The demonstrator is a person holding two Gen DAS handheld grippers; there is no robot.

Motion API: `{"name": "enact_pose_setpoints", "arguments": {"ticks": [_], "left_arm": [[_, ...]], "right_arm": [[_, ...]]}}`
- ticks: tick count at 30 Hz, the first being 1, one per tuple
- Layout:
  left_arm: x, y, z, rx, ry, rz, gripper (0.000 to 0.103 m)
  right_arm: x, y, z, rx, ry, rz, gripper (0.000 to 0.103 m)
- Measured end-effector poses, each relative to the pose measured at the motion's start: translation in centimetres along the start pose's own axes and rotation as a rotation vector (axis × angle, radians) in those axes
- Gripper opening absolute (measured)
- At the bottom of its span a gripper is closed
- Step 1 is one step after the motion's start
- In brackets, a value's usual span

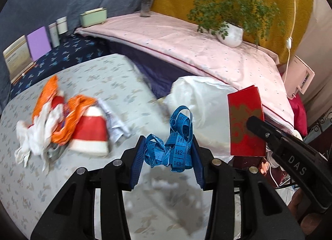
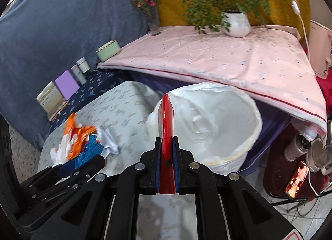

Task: Collect trash
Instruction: 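Carry the tape measure in the left gripper while the right carries the envelope to the bin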

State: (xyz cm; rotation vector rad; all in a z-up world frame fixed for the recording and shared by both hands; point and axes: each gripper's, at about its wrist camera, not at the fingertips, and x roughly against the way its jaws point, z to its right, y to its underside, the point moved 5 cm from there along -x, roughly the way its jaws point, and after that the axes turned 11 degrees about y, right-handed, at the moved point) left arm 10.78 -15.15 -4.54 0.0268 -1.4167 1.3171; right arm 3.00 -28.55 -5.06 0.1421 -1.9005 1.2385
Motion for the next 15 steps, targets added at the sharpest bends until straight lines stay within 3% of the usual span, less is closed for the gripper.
{"name": "enact_pose_setpoints", "arguments": {"ticks": [15], "left_arm": [[-7.9, -4.6, 7.0, -0.093, 0.138, -0.039, 0.04]], "right_arm": [[-3.7, -3.2, 7.1, -0.098, 0.083, 0.009, 0.01]]}}
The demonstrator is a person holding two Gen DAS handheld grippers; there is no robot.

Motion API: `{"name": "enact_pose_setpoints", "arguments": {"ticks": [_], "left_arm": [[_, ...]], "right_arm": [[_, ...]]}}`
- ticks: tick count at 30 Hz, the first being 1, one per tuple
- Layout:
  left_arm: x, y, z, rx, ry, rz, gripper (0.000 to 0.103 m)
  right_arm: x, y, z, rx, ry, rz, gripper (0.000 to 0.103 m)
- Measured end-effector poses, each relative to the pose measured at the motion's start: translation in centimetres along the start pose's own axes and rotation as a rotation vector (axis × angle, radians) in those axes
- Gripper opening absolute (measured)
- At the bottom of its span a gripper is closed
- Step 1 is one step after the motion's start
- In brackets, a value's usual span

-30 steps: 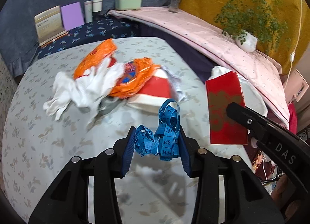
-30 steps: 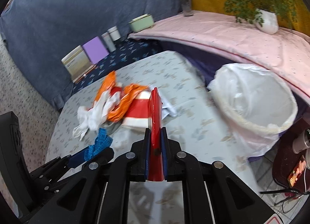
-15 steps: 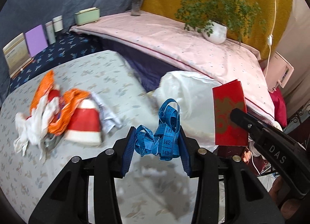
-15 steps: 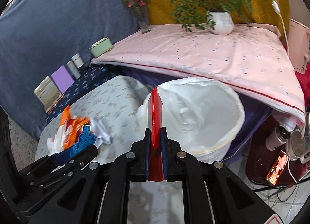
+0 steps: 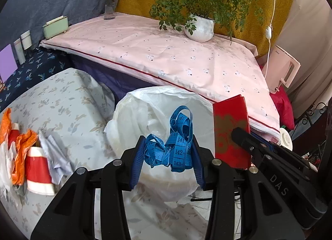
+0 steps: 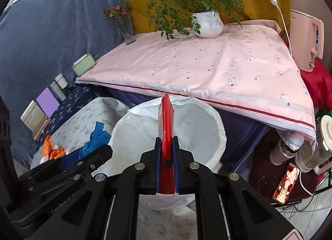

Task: Collect trash
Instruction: 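Carry the tape measure in the left gripper while the right carries the envelope to the bin, then open the left gripper over the bin while the right gripper drops the envelope in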

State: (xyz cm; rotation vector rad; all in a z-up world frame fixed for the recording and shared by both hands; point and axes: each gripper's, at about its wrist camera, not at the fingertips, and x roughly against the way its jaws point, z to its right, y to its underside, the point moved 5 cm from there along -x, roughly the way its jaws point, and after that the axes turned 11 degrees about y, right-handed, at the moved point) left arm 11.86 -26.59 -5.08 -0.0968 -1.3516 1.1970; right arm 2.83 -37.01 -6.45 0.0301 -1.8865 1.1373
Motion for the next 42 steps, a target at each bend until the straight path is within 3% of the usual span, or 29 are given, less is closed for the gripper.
{"name": "enact_pose_setpoints", "arguments": {"ticks": [12, 14, 17, 21, 42], "left_arm": [[-3.0, -1.1, -0.9, 0.021, 0.009, -0.021, 0.042], [-3.2, -1.2, -1.1, 0.019, 0.007, -0.018, 0.047], [-3.1, -1.5, -1.3, 0.017, -0.002, -0.006, 0.064], [-2.9, -1.7, -2.0, 0.034, -0.034, 0.01, 0.076], [1.7, -1.4, -4.2, 0.082, -0.07, 0.077, 0.077]], "right_arm": [[-2.9, -1.7, 0.6, -0.023, 0.02, -0.01, 0.011], [-3.1, -2.0, 0.6, -0.026, 0.024, -0.005, 0.012], [-3.2, -2.4, 0.5, -0.025, 0.022, 0.002, 0.019], [-3.3, -2.7, 0.3, -0.03, 0.021, 0.012, 0.021], [0.0, -3.1, -2.0, 0.01, 0.017, 0.069, 0.035]]}}
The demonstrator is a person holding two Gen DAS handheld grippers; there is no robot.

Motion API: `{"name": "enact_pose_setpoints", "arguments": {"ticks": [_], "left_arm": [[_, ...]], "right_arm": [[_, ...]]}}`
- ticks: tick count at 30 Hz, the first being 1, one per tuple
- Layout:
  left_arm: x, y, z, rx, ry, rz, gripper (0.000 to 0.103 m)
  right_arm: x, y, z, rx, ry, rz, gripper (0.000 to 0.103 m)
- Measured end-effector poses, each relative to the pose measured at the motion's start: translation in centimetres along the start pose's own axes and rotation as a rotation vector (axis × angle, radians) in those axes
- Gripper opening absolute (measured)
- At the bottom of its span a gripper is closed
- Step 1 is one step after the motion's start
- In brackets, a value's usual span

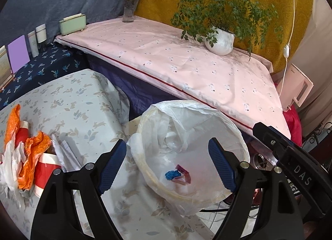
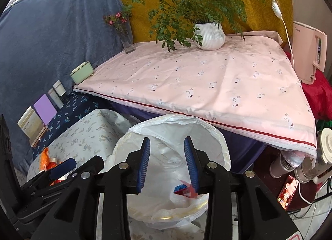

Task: Collect trash
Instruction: 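Open the left gripper over the bin while the right gripper drops the envelope in, then move both grippers back over the pile of gloves and bags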

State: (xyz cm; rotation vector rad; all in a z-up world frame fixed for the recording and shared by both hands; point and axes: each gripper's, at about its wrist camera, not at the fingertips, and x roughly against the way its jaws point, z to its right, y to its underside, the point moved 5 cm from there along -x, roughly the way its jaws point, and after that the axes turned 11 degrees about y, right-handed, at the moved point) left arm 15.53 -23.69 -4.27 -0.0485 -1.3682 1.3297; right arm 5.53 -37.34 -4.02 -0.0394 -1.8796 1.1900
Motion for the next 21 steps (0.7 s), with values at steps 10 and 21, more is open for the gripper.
{"name": "enact_pose_setpoints", "arguments": {"ticks": [10, 21], "left_arm": [[5.1, 0.7, -3.7, 0.056, -0.067, 0.069, 0.077], [11.7, 3.4, -10.4, 0.145, -0.2, 0.123, 0.081]], "right_arm": [[3.3, 0.8, -3.4, 0.052, -0.034, 0.034, 0.047], [6.4, 3.5, -10.2, 0.141, -0.137, 0.023, 0.048]]}}
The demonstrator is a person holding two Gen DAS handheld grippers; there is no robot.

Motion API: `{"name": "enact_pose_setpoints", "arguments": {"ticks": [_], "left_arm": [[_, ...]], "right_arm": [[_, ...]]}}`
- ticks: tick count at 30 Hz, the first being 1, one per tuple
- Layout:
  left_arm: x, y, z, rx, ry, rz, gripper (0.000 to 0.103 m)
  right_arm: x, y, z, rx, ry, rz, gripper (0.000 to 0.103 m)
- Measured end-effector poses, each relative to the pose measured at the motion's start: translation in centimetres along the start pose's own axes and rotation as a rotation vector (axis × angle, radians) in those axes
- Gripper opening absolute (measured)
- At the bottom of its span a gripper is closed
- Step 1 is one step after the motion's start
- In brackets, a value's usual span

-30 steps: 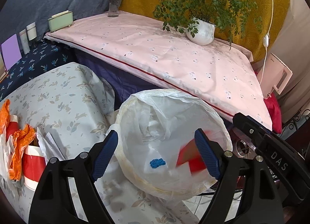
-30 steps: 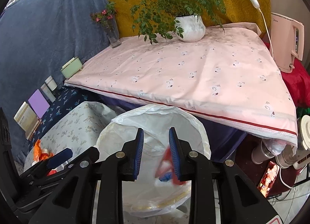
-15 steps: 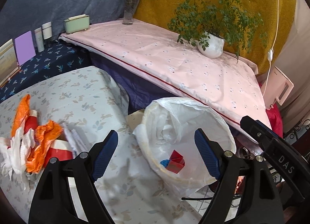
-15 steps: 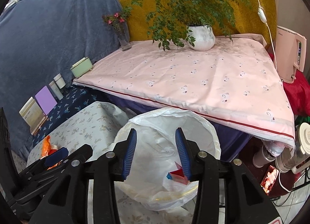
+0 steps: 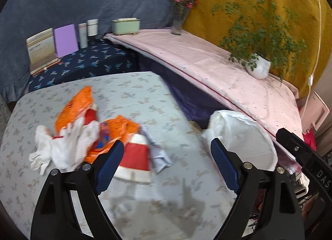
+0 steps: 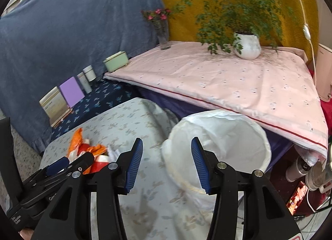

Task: Collect trash
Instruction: 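Move both grippers back over the pile of gloves and bags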

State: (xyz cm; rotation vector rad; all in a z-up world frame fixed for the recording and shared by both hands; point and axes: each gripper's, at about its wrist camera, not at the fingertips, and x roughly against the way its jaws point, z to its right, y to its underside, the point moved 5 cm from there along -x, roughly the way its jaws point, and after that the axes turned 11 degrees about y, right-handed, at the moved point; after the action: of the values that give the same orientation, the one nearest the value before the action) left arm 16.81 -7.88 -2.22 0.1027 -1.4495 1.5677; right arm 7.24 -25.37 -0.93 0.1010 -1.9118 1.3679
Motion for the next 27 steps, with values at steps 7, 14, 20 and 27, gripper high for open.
{"name": "enact_pose_setpoints", "arguments": {"ticks": [7, 14, 20, 27], "left_arm": [[3.0, 1.2, -6.3, 0.079, -0.088, 0.018, 0.082], [5.1, 2.6, -11.7, 0.14, -0.161, 0.021, 0.084], [6.4, 4.4, -16.2, 0.19, -0.22, 0.012, 0.087], [6.7, 6.0, -21.8, 0.253, -0.28, -0.01, 0.087]], "right_arm": [[0.3, 1.8, -4.9, 0.061, -0.06, -0.029, 0.048], [-0.2, 3.6, -9.1, 0.112, -0.099, -0.065, 0.048], [-0.9, 4.9, -11.7, 0.143, -0.121, -0.098, 0.048], [-2.1, 6.4, -14.8, 0.19, -0.143, -0.137, 0.048]]}}
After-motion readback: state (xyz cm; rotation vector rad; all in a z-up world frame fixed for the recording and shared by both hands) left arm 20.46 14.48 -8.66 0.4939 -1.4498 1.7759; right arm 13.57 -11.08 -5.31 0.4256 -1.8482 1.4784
